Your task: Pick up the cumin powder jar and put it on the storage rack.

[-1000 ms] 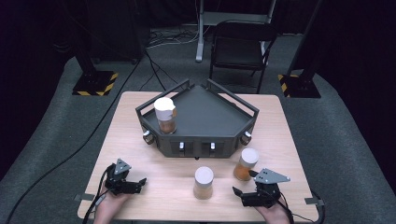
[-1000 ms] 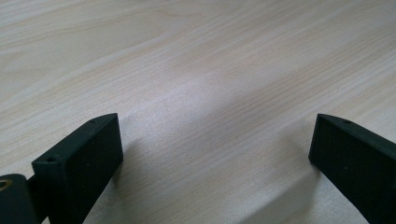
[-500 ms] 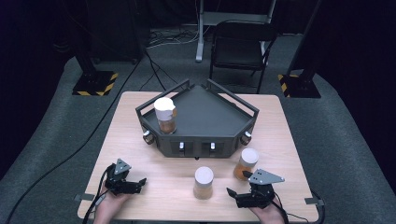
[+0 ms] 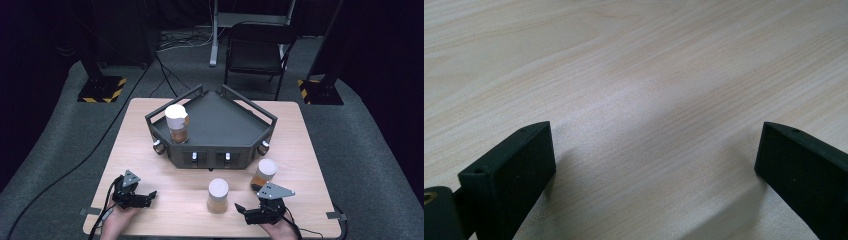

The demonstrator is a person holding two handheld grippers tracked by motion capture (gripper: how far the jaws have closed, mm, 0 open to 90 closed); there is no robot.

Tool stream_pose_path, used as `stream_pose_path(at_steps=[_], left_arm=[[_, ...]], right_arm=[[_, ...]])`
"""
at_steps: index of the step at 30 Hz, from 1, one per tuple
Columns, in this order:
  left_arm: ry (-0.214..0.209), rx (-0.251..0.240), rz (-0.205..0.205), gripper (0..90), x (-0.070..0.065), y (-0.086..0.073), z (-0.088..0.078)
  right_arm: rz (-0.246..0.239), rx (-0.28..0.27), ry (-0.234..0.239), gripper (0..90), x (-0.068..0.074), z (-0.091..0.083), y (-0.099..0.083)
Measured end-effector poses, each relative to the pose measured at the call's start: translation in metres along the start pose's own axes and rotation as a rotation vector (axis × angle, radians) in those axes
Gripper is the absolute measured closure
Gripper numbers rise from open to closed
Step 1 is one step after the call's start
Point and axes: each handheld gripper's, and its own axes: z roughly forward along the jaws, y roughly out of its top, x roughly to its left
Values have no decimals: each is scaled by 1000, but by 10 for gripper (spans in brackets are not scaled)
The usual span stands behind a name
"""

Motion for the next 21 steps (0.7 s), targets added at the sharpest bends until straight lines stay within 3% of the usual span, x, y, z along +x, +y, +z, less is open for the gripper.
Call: stream_pose_path(at_steps=[21], left_arm=[[0,-1,-1,23,0,0,0]], right_arm=[[-8,-19,22,112,11,14,6]])
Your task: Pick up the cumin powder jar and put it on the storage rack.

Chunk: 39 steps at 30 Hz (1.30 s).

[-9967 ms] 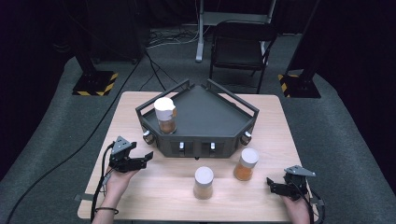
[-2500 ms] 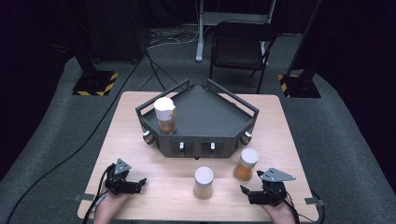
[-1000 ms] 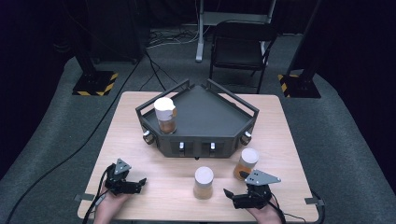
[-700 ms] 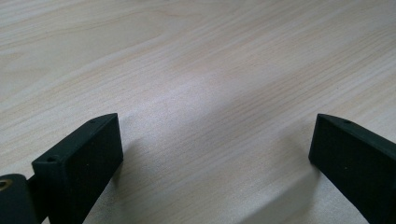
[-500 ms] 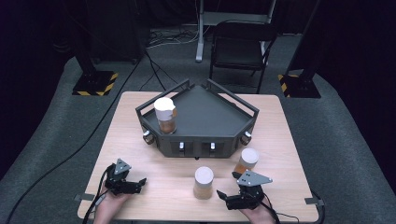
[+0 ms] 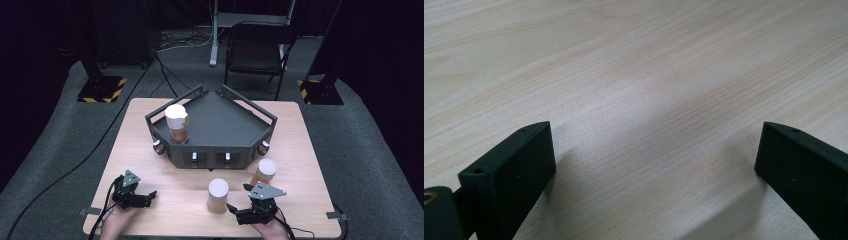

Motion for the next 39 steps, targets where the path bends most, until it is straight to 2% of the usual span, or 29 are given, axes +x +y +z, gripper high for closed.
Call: stream_pose_path(at_steps=[16,39], left_arm=[[0,1,1,23,0,0,0],[0,0,1,24,0,0,0]], right_arm=[[-9,1,18,115,3,9,5],[-11,-29,50,118,6,17,12]])
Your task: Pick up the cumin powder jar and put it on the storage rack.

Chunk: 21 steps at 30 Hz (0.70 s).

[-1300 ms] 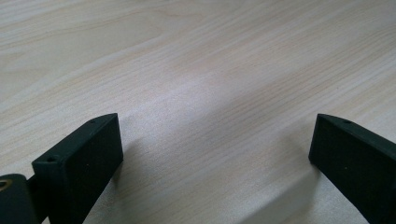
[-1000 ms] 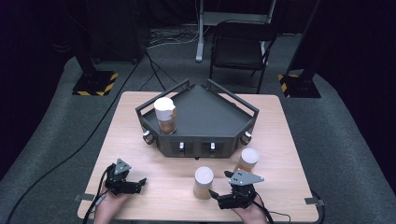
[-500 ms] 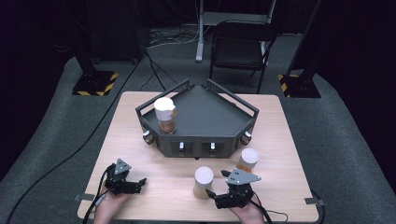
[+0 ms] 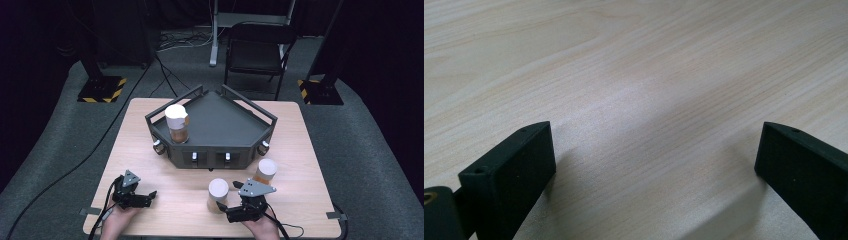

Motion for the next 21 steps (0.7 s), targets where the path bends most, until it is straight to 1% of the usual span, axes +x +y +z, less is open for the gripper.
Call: stream_pose_path(at_steps=[8,13,19,21], left_arm=[[0,0,0,23,0,0,0],[0,0,0,24,0,0,0],[0,0,0,24,0,0,0],[0,0,0,24,0,0,0]], right_arm=[[5,-14,20,129,0,5,2],[6,-26,35,155,-1,10,4],[29,-48,55,204,-5,14,3],[29,-48,62,244,-6,15,3]])
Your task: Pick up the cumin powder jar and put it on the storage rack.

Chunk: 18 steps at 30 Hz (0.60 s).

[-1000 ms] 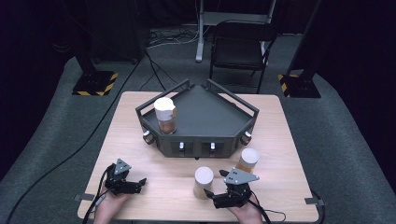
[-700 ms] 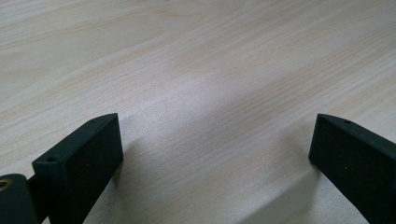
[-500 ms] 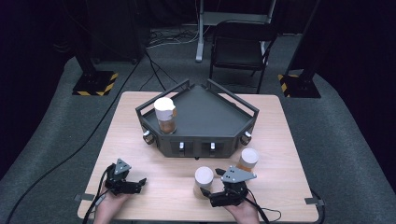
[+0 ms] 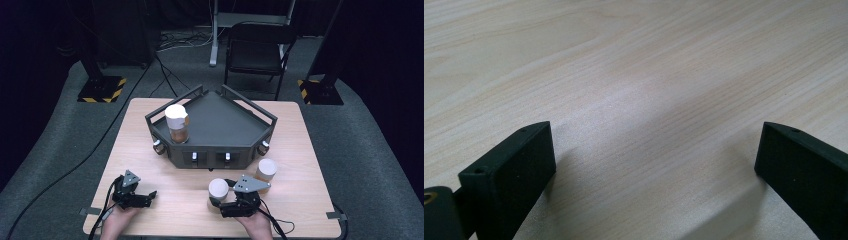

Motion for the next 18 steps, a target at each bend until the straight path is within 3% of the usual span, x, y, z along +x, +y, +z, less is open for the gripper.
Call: stream_pose_path(at_steps=[2,7,18], left_arm=[[0,0,0,24,0,0,0],[0,0,-1,23,0,0,0],[-1,0,-1,23,0,0,0]], right_arm=[[-21,11,10,304,0,2,3],[-62,36,-19,326,8,4,10],[-43,48,-76,328,18,6,20]])
